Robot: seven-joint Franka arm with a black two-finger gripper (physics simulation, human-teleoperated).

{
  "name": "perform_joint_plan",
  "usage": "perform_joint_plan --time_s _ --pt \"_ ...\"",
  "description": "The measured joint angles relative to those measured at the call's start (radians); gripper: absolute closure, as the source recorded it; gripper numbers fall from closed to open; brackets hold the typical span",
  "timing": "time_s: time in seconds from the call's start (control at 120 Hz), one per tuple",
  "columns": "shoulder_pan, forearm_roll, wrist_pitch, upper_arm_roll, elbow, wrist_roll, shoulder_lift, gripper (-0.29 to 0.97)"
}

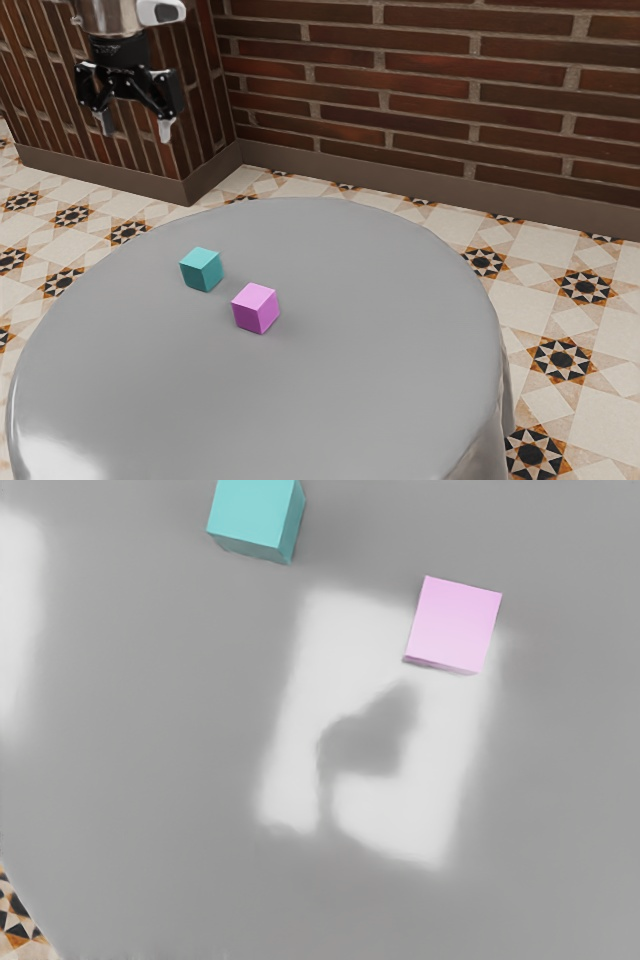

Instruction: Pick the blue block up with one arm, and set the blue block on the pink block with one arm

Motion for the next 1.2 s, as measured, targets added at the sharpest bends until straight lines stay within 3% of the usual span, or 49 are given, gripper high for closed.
perform_joint_plan --time_s 0.183,0.383,0.733,0.933,1.108,1.2 --pt "-0.005 0.000 -0.002 -0.002 0.011 -0.004 0.000 0.00" --pt "-0.046 0.002 -0.059 -0.029 0.227 -0.008 -0.006 0.00" --pt "-0.167 0.003 -0.089 -0.062 0.232 -0.015 0.002 0.00" --pt "-0.126 0.000 -0.090 -0.059 0.226 -0.017 0.022 0.00" --pt "-0.044 -0.018 0.068 -0.076 -0.127 -0.018 -0.086 0.00" --pt "-0.048 -0.021 0.176 -0.083 -0.310 -0.017 -0.140 0.00"
